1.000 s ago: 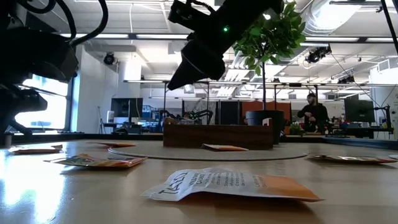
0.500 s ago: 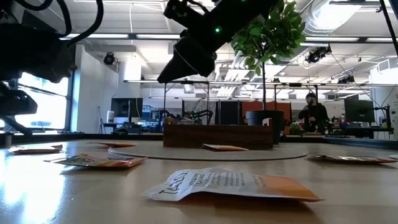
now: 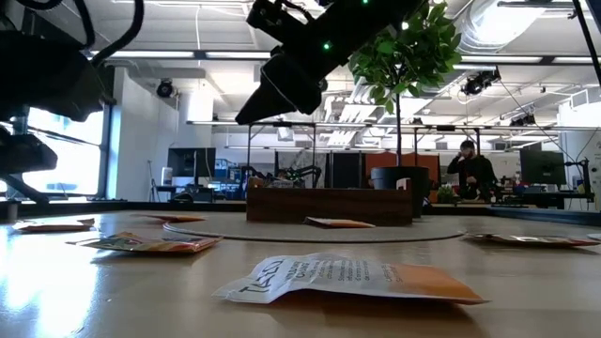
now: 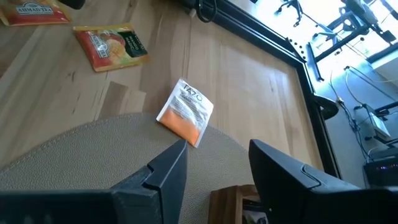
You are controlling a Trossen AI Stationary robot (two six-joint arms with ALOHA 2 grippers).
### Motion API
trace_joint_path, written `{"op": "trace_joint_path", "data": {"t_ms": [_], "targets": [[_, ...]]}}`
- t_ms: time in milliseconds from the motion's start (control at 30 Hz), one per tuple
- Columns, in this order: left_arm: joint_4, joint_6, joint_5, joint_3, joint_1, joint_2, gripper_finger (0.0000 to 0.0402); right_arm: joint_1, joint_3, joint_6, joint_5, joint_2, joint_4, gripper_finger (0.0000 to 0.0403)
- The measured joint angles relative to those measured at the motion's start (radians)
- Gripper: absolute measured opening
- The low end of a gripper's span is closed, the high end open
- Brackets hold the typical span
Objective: Pick & Place Tea
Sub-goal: Put the black tea bag into the left side area of the wooden organizer
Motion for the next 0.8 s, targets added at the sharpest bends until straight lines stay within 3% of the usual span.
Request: {"op": "trace_joint_path", "data": {"t_ms": [267, 600, 800], "targets": [[0.003, 0.001, -0.042, 0.0, -0.024, 0.004, 0.0152, 0.0, 0.0, 0.0, 0.0, 0.0, 0.004, 0.0169], [0.038, 0.06, -0.028, -0.002, -0.023, 0.007, 0.0014, 0.0, 0.0, 0.0, 0.0, 0.0, 0.005, 0.0169], [0.027, 0.087, -0.028, 0.003, -0.022, -0.003, 0.0016, 0.0, 0.0, 0.0, 0.001, 0.0, 0.005, 0.0169]]}}
